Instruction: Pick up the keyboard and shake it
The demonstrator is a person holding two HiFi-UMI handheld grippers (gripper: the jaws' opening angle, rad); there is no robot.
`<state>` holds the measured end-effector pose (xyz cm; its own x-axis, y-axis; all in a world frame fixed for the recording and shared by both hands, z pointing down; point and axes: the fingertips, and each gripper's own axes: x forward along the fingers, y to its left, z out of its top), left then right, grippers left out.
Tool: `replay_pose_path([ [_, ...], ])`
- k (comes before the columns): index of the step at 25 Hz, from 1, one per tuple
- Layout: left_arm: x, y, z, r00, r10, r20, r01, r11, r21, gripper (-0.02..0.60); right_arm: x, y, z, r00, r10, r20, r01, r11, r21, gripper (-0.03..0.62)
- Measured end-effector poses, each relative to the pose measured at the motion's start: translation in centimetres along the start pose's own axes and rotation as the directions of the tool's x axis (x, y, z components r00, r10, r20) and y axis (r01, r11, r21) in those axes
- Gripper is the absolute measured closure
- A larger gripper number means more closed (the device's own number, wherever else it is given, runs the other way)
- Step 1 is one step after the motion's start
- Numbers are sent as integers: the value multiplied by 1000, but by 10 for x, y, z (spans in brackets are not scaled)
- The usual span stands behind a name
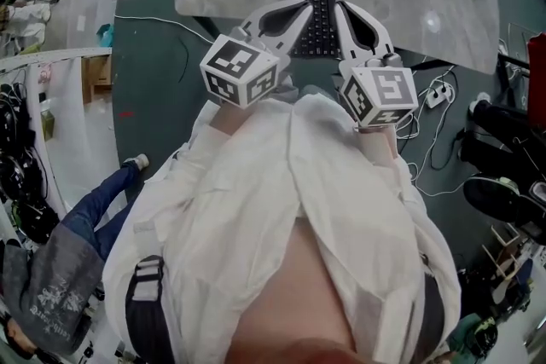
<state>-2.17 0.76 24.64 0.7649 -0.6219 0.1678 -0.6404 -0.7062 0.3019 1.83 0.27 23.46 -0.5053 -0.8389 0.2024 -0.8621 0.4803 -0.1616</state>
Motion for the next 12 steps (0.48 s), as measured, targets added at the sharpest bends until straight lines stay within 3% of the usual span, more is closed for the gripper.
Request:
replay_pose_path([
  [12, 14, 1, -3, 1000, 21, -13, -21, 1000, 6, 569, 3, -12, 0, 1000, 23, 0, -23, 1000, -1, 565],
])
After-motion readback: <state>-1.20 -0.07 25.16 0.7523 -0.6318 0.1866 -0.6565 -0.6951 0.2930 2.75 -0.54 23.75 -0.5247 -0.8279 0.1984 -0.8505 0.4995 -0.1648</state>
